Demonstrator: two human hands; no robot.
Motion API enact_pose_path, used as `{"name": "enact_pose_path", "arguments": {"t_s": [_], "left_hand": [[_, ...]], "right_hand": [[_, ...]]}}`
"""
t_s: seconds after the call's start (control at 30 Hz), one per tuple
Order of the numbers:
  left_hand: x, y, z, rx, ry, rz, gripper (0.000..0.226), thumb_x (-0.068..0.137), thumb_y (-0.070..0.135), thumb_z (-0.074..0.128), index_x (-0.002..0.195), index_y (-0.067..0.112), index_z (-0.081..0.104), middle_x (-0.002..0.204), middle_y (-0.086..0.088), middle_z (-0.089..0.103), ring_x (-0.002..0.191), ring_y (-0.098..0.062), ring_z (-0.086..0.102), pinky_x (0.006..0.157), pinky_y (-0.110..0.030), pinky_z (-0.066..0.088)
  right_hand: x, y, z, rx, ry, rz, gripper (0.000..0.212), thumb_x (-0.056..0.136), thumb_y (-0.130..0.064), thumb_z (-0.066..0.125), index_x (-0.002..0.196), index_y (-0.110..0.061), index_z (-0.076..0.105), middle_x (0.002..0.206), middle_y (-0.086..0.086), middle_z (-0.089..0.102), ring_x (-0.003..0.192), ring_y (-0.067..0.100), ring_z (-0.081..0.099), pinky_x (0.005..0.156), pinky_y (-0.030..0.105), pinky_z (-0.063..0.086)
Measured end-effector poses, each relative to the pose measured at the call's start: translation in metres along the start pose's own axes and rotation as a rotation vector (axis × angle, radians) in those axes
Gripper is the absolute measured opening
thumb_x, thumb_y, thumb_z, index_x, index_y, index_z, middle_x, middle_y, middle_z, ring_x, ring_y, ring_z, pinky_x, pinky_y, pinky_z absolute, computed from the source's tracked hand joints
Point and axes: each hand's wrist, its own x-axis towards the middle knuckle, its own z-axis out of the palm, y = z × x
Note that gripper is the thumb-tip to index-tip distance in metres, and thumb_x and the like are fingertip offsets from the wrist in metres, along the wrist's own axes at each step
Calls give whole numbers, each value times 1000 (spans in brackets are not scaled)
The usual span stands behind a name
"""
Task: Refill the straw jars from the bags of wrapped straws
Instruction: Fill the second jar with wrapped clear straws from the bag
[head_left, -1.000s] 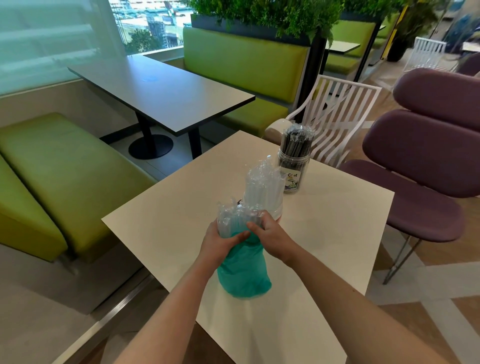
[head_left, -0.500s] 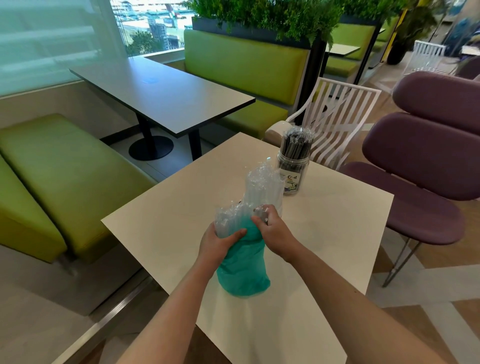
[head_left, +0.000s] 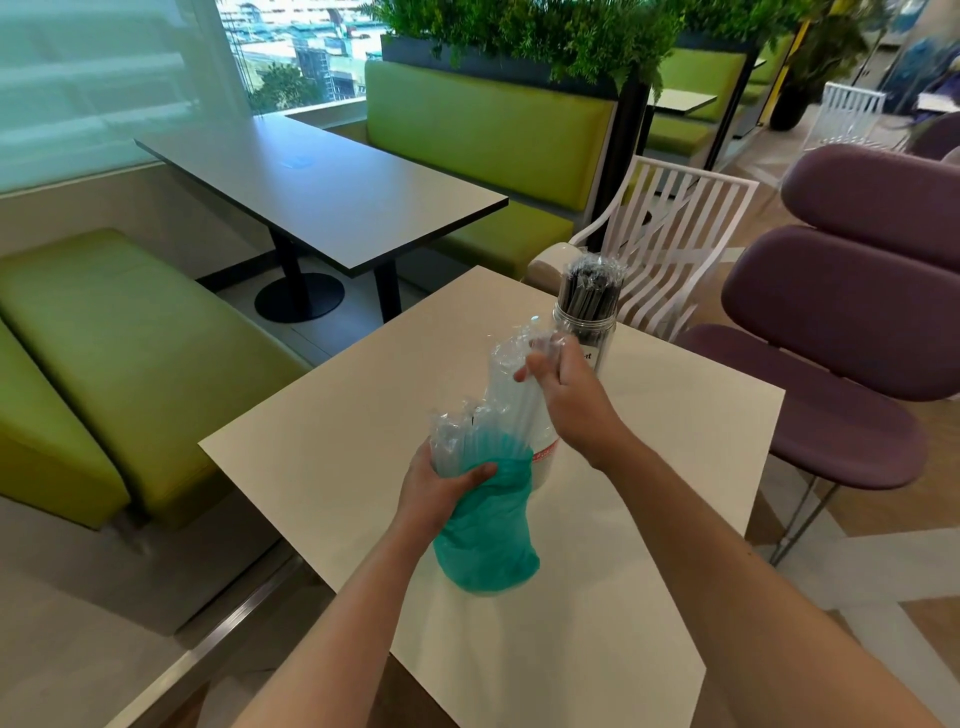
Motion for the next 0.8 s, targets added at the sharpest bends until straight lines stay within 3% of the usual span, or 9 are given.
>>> {"name": "enact_pose_path", "arguments": {"t_s": [0.1,0.2,0.3,0.43,0.53,0.67,0.8], "left_hand": [[1,0,-2,-20,15,0,63,66,31,89,119,29,55,108,7,68,96,-12,67,71,-23,55],[2,4,-2,-16,26,14,57,70,32,87,117,30,55,107,8,67,94,-10,66,69,-21,54],[5,6,-2,-9,33,25,53,71,35,85,114,32,55,106,10,67,94,-9,66,68,-20,52],[9,3,-1,-6,43,31,57,69,38,87,117,28,57,108,6,68,96,-14,68,78,-30,58],[10,3,1,4,51,37,59,70,39,86,120,26,57,109,5,69,96,-15,68,80,-32,59],[11,7,6,36,62,46,60,71,41,84,121,25,56,107,8,67,93,-10,66,73,-23,55],[10,10,7,74,76,53,57,72,43,82,120,27,54,103,13,64,91,-3,62,68,-17,49]], "right_hand": [[8,-19,-11,22,67,-60,28,104,-32,36,128,-17,42,103,-2,63,92,-3,53,77,11,38],[20,-38,-23,51,136,-93,25,105,-28,37,127,-16,42,96,-3,62,91,4,55,92,27,44],[29,-51,-30,52,153,-110,26,105,-29,38,125,-13,43,97,0,64,92,9,56,92,33,44],[37,-46,-28,-19,59,-57,34,104,-33,40,130,-12,40,111,2,64,90,8,55,87,32,46],[34,-33,-19,-59,-66,38,37,103,-38,37,131,-14,38,126,3,60,80,5,50,68,24,47],[25,-20,-10,-65,-240,118,46,104,-41,34,142,-17,22,122,-3,66,81,7,56,66,24,50],[22,-16,-5,-50,-263,117,46,104,-41,32,142,-20,17,112,3,69,83,11,64,65,24,56]]}}
